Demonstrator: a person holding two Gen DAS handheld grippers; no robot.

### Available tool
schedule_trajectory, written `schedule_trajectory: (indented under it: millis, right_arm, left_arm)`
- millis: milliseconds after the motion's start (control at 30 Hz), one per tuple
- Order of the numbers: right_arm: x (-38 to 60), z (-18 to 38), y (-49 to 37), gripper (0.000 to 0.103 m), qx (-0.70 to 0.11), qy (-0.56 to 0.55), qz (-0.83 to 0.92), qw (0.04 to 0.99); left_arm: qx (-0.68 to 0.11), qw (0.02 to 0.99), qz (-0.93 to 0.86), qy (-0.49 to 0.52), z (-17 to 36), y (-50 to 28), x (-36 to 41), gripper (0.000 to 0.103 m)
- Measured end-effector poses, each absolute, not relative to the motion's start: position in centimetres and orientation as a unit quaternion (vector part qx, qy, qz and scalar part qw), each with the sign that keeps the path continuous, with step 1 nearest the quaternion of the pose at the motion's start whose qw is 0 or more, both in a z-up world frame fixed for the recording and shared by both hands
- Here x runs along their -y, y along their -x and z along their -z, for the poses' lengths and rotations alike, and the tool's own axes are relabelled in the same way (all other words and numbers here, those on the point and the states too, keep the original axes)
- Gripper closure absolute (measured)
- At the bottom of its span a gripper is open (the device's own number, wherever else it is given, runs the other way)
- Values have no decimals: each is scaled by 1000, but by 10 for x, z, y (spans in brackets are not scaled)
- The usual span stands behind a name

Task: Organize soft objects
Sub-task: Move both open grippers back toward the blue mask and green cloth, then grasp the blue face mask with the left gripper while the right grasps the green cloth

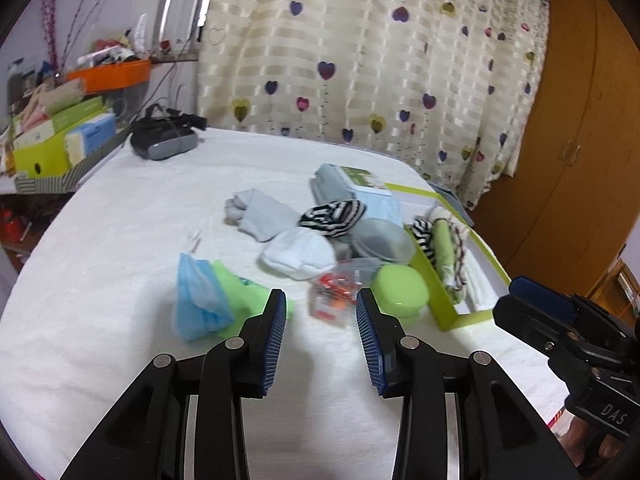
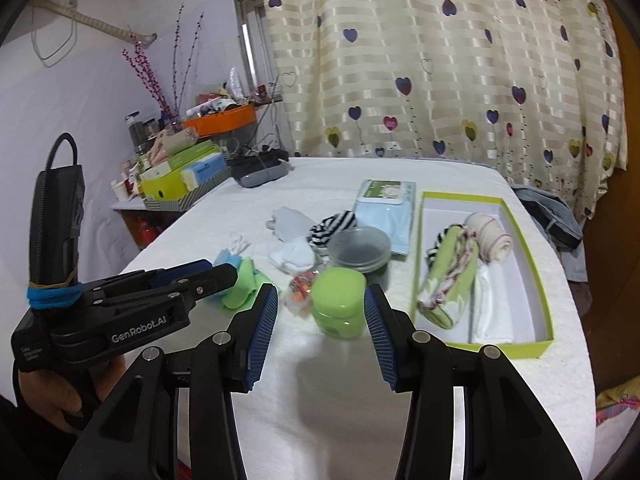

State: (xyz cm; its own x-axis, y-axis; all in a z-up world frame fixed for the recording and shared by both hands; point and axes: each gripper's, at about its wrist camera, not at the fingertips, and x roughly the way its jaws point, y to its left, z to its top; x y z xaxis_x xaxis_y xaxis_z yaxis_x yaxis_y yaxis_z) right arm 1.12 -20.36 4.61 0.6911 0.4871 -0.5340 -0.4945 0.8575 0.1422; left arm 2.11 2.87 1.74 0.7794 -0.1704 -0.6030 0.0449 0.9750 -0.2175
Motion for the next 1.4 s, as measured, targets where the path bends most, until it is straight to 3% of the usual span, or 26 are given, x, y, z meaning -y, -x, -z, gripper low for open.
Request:
schedule_trajectory:
  millis: [367,633,1000,1100,1400]
  right_arm:
    - [163,-32,-20,57,-308,28,-310,899]
    - [133,-19,-29,57,-325,43,-334,883]
    - [125,-10,-45,57,-345,52,-327,878]
    - [127,-10,-49,57,-346,50,-322,880]
    - [117,-6,-57,57,-351,52,-331,874]
  left_arm:
    - [-335,935,6,120,-2,-26,-78,68]
    - [-350,927,-14,135,14,-43,-106,58]
    - [-362,914,-2,186,32,-68,-118,57]
    - [-340,924,0,174,23,-67,-114,47]
    - [-393,901,-18,181,51,-85,-121,48]
